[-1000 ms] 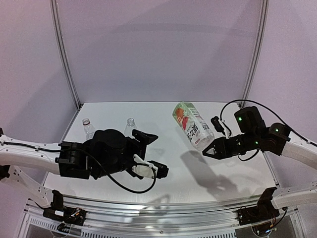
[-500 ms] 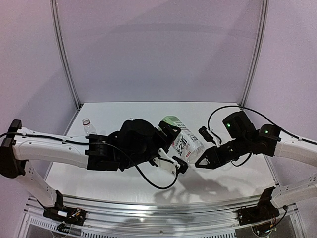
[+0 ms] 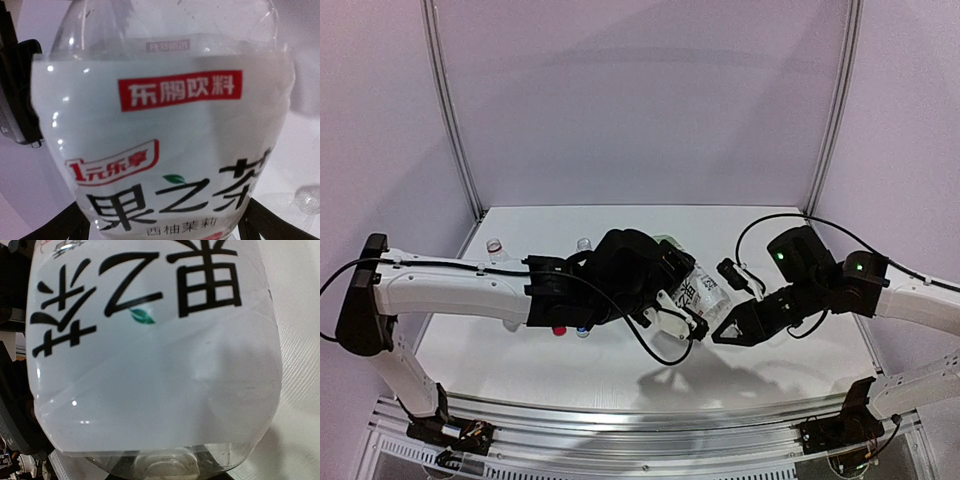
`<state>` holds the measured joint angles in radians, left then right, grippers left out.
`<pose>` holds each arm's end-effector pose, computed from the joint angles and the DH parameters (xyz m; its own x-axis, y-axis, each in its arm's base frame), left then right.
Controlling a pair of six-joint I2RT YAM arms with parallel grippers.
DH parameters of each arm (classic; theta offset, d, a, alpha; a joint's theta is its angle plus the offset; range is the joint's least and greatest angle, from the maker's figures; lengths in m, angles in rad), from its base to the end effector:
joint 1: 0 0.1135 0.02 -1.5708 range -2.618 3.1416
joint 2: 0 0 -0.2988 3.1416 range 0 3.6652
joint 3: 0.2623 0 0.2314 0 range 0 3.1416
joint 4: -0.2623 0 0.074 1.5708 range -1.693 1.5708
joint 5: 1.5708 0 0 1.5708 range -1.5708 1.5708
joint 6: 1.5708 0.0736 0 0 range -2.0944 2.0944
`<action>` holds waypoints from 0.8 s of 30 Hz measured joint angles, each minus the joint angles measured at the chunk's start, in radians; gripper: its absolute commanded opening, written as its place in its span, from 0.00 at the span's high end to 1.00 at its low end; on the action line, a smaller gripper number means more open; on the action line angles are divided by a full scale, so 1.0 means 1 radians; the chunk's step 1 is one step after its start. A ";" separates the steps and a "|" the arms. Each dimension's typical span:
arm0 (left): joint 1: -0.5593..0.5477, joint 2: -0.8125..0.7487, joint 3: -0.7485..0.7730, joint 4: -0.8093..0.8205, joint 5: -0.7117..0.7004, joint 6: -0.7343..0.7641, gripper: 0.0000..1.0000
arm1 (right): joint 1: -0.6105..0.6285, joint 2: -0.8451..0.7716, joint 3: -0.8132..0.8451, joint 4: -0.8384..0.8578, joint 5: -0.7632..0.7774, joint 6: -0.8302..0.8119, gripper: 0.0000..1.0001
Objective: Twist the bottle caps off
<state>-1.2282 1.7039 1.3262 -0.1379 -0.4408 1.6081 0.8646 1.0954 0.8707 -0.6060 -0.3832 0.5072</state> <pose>0.1679 -0.3773 0.3137 0.7328 0.6357 0.2427 0.1384 -0.4885 0.8615 0.1156 0.1779 0.2828 -0.8411 -0.2919 -0.4554 -0.5271 0.6313 0.5689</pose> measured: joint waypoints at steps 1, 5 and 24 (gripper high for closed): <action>0.003 0.007 0.010 -0.010 0.001 -0.003 0.01 | 0.005 0.000 0.002 -0.003 0.003 -0.001 1.00; 0.013 0.029 0.029 -0.023 0.008 -0.011 0.02 | 0.022 0.000 0.012 -0.011 0.010 -0.006 1.00; 0.023 0.037 0.028 -0.014 0.016 -0.116 0.46 | 0.032 -0.080 0.028 -0.039 0.082 -0.013 0.12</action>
<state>-1.2057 1.7412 1.3540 -0.1524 -0.4252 1.4918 0.8967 1.0153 0.8989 -0.6449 -0.3016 0.4942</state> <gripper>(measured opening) 0.586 0.707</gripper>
